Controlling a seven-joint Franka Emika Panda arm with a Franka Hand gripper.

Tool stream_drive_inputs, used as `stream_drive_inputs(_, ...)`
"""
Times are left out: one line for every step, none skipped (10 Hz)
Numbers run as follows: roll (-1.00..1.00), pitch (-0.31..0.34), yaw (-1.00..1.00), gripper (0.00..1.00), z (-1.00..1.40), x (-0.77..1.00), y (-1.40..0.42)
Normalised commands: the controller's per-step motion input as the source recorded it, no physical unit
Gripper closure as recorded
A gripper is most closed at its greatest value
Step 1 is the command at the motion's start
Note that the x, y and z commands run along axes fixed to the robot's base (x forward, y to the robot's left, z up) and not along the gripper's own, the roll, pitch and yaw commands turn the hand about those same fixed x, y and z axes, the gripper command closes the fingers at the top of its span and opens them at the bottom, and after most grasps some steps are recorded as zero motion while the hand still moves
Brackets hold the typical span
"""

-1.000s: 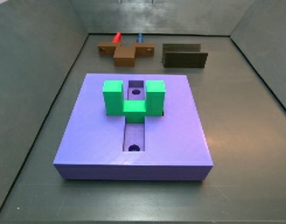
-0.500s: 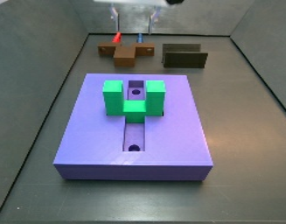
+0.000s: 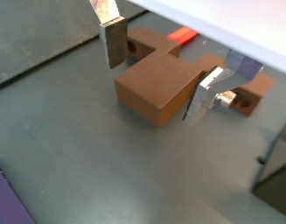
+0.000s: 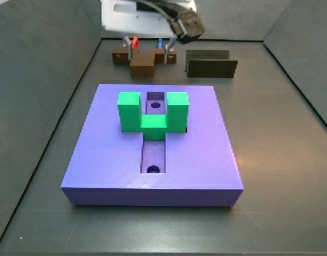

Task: Pick up the brown object. Move up. Place the brown object on the fixture. Regrasp the brown object. Move to above the board. Insert the brown object.
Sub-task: Pick up the brown object.

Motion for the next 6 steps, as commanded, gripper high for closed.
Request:
stream_drive_inputs(0.04,-0.177,0.01,0.0,-0.17,-0.31,0.06)
stream_drive_inputs(0.06,-0.173,0.0,0.0,-0.13,-0.13,0.0)
stream_drive_inputs(0.04,-0.167,0.0,0.0,-0.13,-0.14,0.07)
stream_drive_inputs(0.03,-0.18,0.0,0.0,-0.25,0.0,0.04)
stream_drive_inputs(0.0,-0.156,0.0,0.0,-0.23,0.0,0.09)
stream_drive_inputs(0.0,-0.176,0.05,0.0,-0.2,0.0,0.16)
